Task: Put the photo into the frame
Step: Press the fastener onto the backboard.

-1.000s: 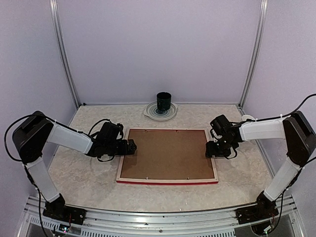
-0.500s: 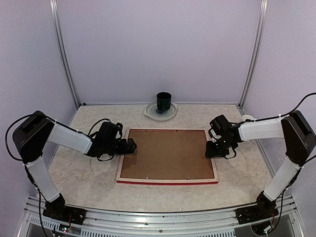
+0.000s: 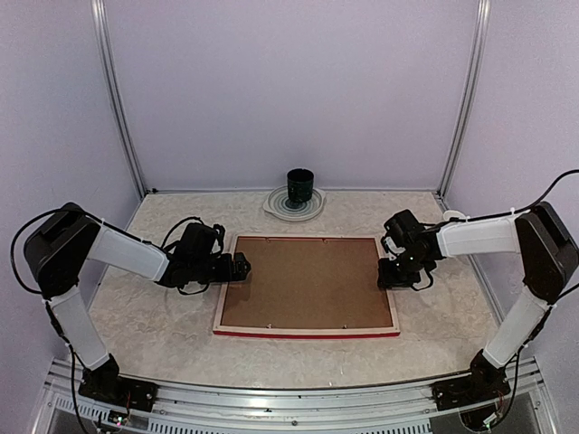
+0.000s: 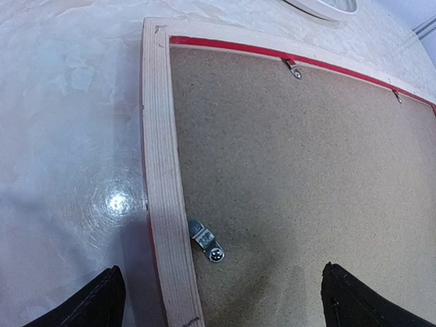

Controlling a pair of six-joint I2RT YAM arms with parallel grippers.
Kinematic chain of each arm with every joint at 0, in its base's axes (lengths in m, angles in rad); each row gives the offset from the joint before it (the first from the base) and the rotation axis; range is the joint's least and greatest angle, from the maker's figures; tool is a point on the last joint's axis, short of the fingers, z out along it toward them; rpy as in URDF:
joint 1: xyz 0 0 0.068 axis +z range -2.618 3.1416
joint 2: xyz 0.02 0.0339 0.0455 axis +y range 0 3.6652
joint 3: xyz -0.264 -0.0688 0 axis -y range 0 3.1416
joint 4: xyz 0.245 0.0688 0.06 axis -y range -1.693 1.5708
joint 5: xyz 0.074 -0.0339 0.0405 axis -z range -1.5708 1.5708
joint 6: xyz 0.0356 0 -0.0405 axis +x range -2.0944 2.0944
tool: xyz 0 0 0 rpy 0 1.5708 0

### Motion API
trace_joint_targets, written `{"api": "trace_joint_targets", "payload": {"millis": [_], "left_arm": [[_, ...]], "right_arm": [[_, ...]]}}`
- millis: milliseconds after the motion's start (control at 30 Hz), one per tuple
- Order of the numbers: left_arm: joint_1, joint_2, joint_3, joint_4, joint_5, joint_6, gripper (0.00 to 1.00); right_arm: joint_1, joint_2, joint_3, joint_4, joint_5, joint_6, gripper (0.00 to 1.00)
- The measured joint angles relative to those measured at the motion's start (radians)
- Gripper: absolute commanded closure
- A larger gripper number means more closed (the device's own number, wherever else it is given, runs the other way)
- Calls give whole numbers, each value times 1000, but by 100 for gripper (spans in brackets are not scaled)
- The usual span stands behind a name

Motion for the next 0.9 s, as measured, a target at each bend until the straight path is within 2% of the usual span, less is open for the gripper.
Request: {"api": "trace_joint_targets", "payload": {"millis": [433,600,733,900], "left_arm": [[6,0,-2,6,11,0,1],[11,0,-2,9,18,0,1],[12,0,-5,14,20,0,1],[13,0,-6,17,22,0,1]], "right_arm": [[0,25,50,-70,16,-53,74],[0,32,61,-85,17,-60,73],[0,38,67,-83,7,-66,80],[0,51,78,-72,-8,-77,79]]}}
